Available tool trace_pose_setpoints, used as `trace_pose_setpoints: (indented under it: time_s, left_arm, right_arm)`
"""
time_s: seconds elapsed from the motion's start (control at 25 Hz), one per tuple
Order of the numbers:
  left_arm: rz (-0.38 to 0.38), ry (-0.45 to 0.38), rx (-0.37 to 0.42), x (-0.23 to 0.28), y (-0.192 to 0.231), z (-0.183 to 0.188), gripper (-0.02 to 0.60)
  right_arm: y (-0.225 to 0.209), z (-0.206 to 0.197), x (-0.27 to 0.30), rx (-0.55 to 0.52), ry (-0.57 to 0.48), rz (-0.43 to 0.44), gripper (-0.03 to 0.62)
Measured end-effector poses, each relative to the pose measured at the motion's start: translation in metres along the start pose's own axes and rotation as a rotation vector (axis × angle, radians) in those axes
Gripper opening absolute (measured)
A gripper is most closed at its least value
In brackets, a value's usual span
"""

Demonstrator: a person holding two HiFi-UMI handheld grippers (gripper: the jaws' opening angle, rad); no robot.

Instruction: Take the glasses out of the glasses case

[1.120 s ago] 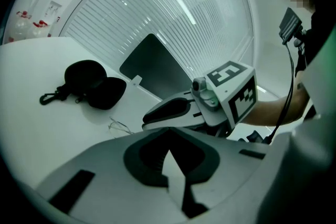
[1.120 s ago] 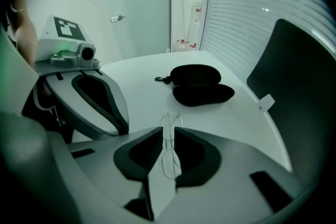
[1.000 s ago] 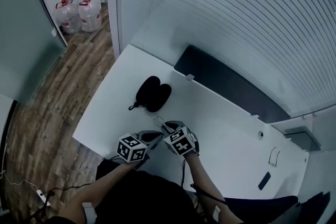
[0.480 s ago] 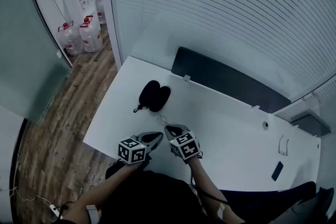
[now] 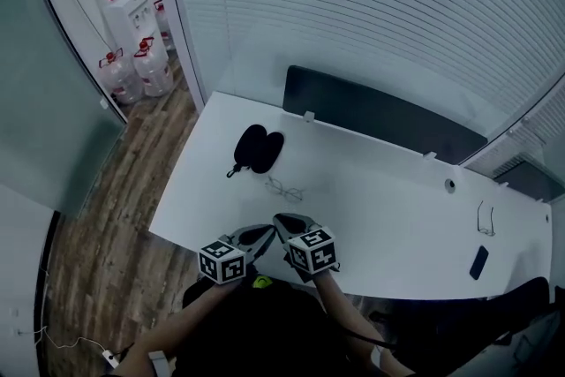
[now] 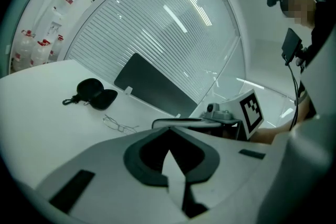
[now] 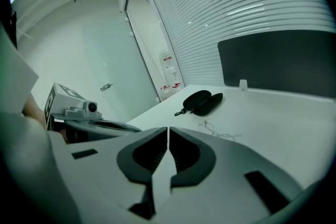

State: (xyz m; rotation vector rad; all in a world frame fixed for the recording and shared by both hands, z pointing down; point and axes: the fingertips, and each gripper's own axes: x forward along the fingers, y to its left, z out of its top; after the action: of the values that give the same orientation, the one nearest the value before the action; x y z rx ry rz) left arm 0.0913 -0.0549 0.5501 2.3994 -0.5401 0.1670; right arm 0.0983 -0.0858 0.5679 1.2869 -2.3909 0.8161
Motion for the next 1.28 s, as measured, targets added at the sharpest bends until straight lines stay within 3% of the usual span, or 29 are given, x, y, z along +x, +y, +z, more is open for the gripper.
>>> trace_pose_setpoints:
  time_s: [0.56,1.28]
  left_arm:
    - [-0.038,0.021,-0.018,-0.046,-0.032,-0.045,0.006]
    - [-0.123,0.048,0.02,-0.145,-0.076,-0.097,0.006]
  right_arm:
    - [0.048,-0.047,-0.026,0.102,-0.024,-0.025,0.025]
    - [0.151,-0.098,-0.06,0.122,-0.042,-0.112,0.025]
